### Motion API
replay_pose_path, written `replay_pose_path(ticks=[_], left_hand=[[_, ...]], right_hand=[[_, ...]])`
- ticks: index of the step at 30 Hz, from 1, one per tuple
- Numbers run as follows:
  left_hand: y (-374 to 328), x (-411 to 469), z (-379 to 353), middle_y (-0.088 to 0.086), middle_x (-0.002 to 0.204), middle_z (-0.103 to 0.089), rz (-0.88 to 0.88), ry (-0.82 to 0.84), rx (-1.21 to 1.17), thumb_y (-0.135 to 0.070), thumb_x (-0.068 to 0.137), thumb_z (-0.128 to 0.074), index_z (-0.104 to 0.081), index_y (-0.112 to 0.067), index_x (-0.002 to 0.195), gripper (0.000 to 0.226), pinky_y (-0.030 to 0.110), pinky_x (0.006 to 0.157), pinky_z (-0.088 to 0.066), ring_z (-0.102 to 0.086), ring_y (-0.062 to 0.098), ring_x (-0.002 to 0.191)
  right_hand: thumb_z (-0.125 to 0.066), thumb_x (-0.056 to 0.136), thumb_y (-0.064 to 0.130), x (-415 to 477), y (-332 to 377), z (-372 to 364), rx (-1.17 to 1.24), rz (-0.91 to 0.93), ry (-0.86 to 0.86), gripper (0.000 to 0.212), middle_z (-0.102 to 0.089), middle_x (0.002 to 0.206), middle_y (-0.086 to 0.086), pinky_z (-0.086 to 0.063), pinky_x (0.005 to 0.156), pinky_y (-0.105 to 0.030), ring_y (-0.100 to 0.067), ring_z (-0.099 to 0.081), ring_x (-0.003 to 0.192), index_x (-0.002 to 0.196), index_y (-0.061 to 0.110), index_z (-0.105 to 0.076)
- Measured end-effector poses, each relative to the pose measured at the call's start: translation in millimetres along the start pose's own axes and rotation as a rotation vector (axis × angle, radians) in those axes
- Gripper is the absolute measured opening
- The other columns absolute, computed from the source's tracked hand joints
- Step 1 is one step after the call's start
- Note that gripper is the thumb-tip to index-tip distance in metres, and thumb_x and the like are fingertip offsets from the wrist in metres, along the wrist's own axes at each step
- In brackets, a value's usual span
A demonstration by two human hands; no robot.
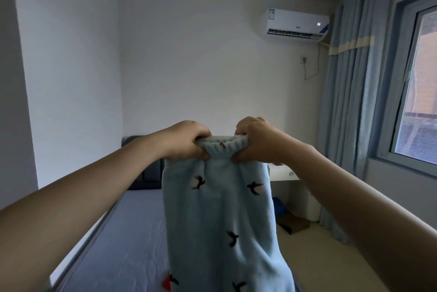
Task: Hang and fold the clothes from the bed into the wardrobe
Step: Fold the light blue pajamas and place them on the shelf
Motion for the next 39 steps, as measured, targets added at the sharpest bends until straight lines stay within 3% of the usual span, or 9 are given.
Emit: replay_pose_path(ticks=[3,6,10,15,18,25,28,35,39], left_hand=[[-1,3,2,-0.009,0.066,-0.049,-0.018,-0.058,-0.017,-0.021,0.075,-0.072,-0.05,-0.021,0.065,0.024,0.028,0.056,-0.032,-0.044,0.01,0.064],[-1,6,-1,-0.011,0.072,-0.049,0.002,-0.046,0.046,-0.025,0.077,-0.07,-0.046,-0.025,0.069,0.025,0.027,0.057,-0.034,-0.048,0.012,0.072],[-10,15,-9,-0.012,0.084,-0.053,0.047,0.003,0.052,-0.048,0.071,-0.074,-0.05,-0.028,0.086,0.034,0.027,0.062,-0.039,-0.052,0.008,0.08],[-5,17,-5,-0.007,0.07,-0.052,0.014,-0.026,-0.044,-0.031,0.083,-0.07,-0.05,-0.023,0.069,0.026,0.02,0.058,-0.036,-0.047,0.008,0.067],[12,13,-5,-0.006,0.067,-0.049,0.053,-0.028,-0.09,-0.028,0.084,-0.07,-0.051,-0.022,0.068,0.026,0.015,0.055,-0.033,-0.044,0.007,0.064],[22,15,-15,-0.008,0.065,-0.047,0.085,-0.022,-0.079,-0.028,0.086,-0.069,-0.05,-0.022,0.067,0.027,0.014,0.055,-0.032,-0.042,0.005,0.061],[23,15,-11,-0.007,0.066,-0.046,0.085,-0.055,-0.064,-0.028,0.087,-0.067,-0.049,-0.019,0.068,0.028,0.018,0.057,-0.033,-0.04,0.006,0.061],[29,10,3,-0.006,0.063,-0.041,0.118,-0.164,0.02,-0.028,0.087,-0.065,-0.041,-0.018,0.065,0.034,0.016,0.051,-0.028,-0.037,0.007,0.058],[42,2,2,-0.003,0.067,-0.047,0.178,-0.186,0.008,-0.027,0.088,-0.065,-0.05,-0.008,0.074,0.027,0.025,0.06,-0.033,-0.043,0.015,0.068]], right_hand=[[-0.082,0.071,0.022,-13,-29,-19,0.522,-0.158,0.091,0.032,-0.067,0.09,-0.002,-0.054,0.078,-0.036,-0.019,-0.062,0.088,0.097,0.011,-0.067],[-0.085,0.069,0.018,-21,-45,-26,0.859,-0.247,-0.054,0.036,-0.073,0.098,-0.01,-0.056,0.089,-0.044,-0.025,-0.069,0.096,0.099,0.005,-0.068],[-0.085,0.068,0.013,-13,-33,-25,0.897,-0.185,-0.143,0.035,-0.073,0.099,-0.01,-0.058,0.085,-0.036,-0.023,-0.069,0.096,0.097,0.003,-0.068],[-0.08,0.076,0.015,-14,-39,-44,0.928,-0.179,-0.084,0.035,-0.071,0.097,-0.008,-0.055,0.079,-0.029,-0.016,-0.065,0.087,0.107,0.005,-0.067],[-0.076,0.081,0.03,-40,-70,-98,0.914,-0.342,0.095,0.046,-0.07,0.108,-0.008,-0.055,0.085,-0.032,-0.02,-0.067,0.096,0.12,0.012,-0.061],[-0.059,0.093,0.036,-96,-110,-221,0.788,-0.653,0.175,0.041,-0.067,0.095,-0.02,-0.054,0.08,-0.045,-0.021,-0.055,0.08,0.106,-0.002,-0.065],[-0.049,0.097,0.041,-115,-109,-262,0.807,-0.757,0.271,0.052,-0.057,0.091,-0.013,-0.044,0.069,-0.035,-0.021,-0.049,0.079,0.117,-0.006,-0.058],[-0.043,0.095,0.056,-142,-92,-321,1.199,-0.995,0.486,0.064,-0.052,0.134,-0.014,-0.047,0.1,-0.045,-0.034,-0.054,0.118,0.13,0.003,-0.049],[-0.058,0.093,0.041,-146,-96,-321,1.22,-1.014,0.462,0.046,-0.065,0.109,-0.018,-0.054,0.083,-0.039,-0.029,-0.064,0.093,0.113,-0.001,-0.061]])
Point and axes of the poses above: each hand's wrist, its own x-axis towards the middle knuckle, its own z-axis out of the back of the hand, y = z × x, the point moved 10 cm from there along x, towards the middle knuckle
